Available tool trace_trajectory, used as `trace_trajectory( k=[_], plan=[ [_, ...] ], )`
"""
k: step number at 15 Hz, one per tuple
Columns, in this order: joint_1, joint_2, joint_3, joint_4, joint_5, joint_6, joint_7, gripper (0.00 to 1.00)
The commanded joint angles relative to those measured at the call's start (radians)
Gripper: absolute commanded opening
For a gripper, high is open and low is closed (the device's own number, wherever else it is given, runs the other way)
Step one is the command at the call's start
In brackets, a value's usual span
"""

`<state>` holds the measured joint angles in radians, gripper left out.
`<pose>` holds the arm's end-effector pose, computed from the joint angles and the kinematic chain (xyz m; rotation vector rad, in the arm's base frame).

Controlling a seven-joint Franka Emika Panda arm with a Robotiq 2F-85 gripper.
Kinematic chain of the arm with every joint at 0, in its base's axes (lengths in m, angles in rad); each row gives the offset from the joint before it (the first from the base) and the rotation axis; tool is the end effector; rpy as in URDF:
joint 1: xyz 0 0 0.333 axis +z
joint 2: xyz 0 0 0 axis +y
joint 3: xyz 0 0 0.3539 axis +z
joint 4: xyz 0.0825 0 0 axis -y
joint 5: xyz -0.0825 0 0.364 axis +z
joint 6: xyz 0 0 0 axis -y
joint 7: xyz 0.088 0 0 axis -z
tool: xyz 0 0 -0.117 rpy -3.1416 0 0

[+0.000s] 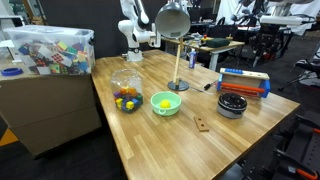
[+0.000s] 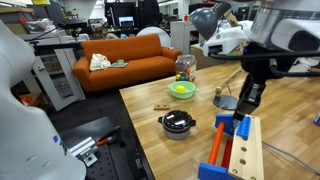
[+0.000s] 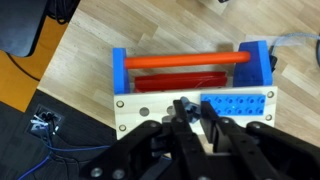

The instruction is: Take the screw from the wooden board and put it on the table

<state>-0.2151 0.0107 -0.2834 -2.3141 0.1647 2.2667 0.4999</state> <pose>0.4326 -0.2291 0.3756 -2.5685 1.5887 0.0869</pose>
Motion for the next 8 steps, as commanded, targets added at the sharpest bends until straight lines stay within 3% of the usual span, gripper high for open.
trace_trajectory(
  k=[1, 8],
  plan=[
    [0.002, -0.096, 0.032, -0.087, -0.003, 0.034, -0.041, 0.05],
    [0.053, -0.178, 0.143, -0.184, -0.052, 0.061, -0.056, 0.05]
  ],
)
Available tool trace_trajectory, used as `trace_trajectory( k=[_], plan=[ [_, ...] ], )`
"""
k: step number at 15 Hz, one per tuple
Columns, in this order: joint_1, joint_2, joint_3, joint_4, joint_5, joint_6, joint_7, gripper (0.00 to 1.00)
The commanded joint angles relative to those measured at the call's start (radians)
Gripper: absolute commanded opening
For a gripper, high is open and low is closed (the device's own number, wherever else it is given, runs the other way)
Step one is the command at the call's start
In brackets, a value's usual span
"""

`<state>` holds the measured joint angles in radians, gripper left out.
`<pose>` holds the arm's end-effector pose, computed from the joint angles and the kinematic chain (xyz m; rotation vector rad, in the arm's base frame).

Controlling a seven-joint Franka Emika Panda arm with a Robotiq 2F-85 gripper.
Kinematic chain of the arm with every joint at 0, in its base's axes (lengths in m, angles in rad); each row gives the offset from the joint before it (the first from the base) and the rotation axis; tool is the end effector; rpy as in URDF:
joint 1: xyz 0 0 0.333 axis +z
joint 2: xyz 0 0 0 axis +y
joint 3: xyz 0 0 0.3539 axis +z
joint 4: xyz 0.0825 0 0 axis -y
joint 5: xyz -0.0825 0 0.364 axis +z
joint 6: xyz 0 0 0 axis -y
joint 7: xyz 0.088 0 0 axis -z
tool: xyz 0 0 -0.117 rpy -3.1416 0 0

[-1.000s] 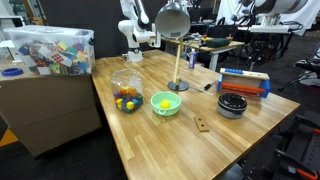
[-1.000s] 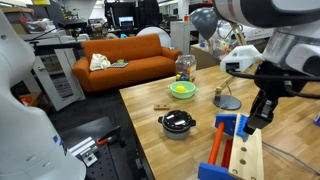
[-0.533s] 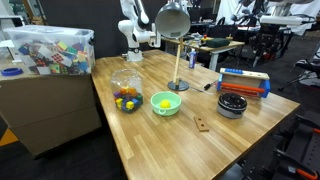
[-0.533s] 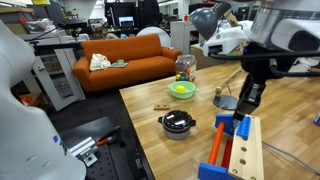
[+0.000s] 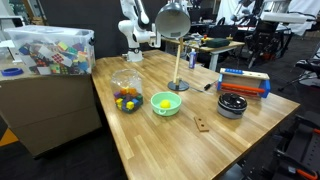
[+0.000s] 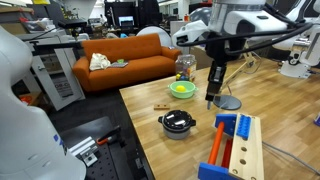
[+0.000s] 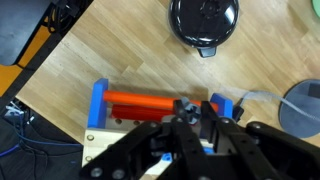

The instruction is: Take the screw from the wooden board and put it on the table

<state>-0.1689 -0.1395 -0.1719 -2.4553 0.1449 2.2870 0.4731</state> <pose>0.4168 -0.1438 0.3887 -2.7062 1.3221 0.0613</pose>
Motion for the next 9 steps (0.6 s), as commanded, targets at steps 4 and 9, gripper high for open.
trace_trajectory(
  k=[4, 9],
  plan=[
    [0.045, -0.005, 0.107, -0.078, -0.120, 0.114, 0.014, 0.05],
    [0.103, 0.034, 0.207, -0.079, -0.206, 0.267, 0.201, 0.05]
  ],
)
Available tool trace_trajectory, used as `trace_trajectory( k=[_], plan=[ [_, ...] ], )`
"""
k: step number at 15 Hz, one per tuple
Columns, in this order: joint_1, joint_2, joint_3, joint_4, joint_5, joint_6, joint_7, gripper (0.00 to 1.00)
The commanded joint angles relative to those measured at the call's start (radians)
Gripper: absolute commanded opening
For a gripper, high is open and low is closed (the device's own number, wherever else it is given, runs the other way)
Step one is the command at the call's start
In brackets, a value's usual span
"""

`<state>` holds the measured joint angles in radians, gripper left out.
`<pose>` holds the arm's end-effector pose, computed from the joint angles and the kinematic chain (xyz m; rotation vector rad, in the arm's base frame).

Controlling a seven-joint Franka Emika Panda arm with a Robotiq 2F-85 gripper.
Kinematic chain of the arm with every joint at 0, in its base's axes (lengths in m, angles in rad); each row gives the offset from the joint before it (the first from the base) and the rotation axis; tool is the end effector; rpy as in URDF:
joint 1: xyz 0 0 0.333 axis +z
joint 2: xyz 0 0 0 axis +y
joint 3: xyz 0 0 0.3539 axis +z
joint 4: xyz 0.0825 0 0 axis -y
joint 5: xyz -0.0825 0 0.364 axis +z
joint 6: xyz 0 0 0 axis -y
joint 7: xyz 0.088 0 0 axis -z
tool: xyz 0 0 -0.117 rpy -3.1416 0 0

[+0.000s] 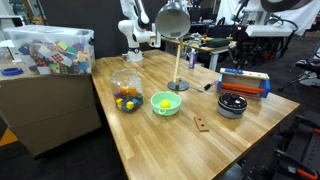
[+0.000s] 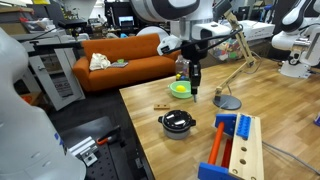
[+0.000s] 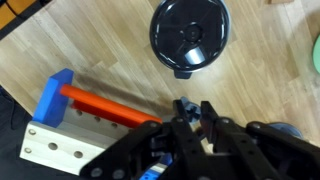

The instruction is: Take the screw from the wooden board and put it on the table

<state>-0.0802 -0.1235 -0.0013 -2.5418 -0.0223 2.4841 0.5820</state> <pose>0.4351 -0.0356 0.3651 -2.9748 0.9962 -0.1055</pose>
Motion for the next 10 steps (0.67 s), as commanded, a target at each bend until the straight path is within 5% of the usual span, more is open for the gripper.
trace_trajectory(
  k=[1, 6, 10],
  plan=[
    [0.030, 0.028, 0.056, 0.018, -0.045, 0.086, 0.140, 0.05],
    [0.089, 0.103, 0.127, 0.086, -0.138, 0.163, 0.420, 0.05],
    [0.124, 0.205, 0.104, 0.150, -0.309, 0.213, 0.675, 0.05]
  ],
)
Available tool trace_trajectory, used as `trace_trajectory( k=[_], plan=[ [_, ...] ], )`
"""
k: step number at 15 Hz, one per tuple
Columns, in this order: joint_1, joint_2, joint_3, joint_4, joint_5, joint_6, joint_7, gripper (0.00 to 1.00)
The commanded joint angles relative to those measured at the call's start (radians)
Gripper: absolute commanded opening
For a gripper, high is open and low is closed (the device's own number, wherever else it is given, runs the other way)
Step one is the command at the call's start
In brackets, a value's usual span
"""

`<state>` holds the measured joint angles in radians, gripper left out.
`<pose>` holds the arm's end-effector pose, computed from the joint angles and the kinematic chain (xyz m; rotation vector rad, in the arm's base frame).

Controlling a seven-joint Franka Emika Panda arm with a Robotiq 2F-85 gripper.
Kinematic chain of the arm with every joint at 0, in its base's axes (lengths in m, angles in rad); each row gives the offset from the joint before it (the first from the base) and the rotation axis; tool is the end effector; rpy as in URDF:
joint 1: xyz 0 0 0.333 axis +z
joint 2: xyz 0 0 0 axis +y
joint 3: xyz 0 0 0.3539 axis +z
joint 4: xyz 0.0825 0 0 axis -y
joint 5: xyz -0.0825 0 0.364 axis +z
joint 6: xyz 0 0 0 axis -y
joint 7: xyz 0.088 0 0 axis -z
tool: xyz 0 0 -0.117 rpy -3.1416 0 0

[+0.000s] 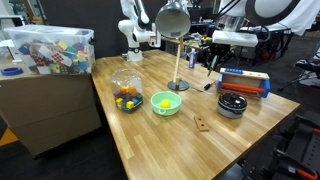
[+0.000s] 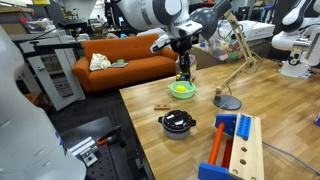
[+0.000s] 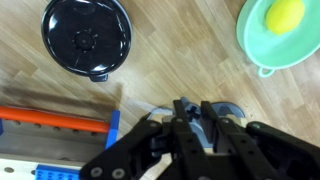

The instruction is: Take the screw from the wooden board and put it on the table

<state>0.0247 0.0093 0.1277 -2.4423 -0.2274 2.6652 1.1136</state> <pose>0.4849 0.0800 0.3619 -2.8662 1.1618 -0.3804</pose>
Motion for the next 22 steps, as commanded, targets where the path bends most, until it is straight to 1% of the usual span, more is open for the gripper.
trace_trajectory(
  k=[1, 6, 9, 11, 14, 17, 20, 22],
  plan=[
    [0.034, 0.102, -0.037, 0.067, -0.143, 0.038, 0.196, 0.05],
    [0.131, 0.223, -0.115, 0.132, -0.253, 0.046, 0.374, 0.05],
    [0.173, 0.279, -0.169, 0.143, -0.274, 0.054, 0.443, 0.05],
    [0.195, 0.308, -0.194, 0.147, -0.261, 0.061, 0.466, 0.05],
    [0.223, 0.338, -0.211, 0.153, -0.241, 0.065, 0.487, 0.05],
    [0.260, 0.365, -0.231, 0.159, -0.261, 0.067, 0.528, 0.05],
    [0.284, 0.401, -0.239, 0.176, -0.251, 0.042, 0.535, 0.05],
    [0.313, 0.434, -0.269, 0.194, -0.274, 0.035, 0.556, 0.05]
  ],
)
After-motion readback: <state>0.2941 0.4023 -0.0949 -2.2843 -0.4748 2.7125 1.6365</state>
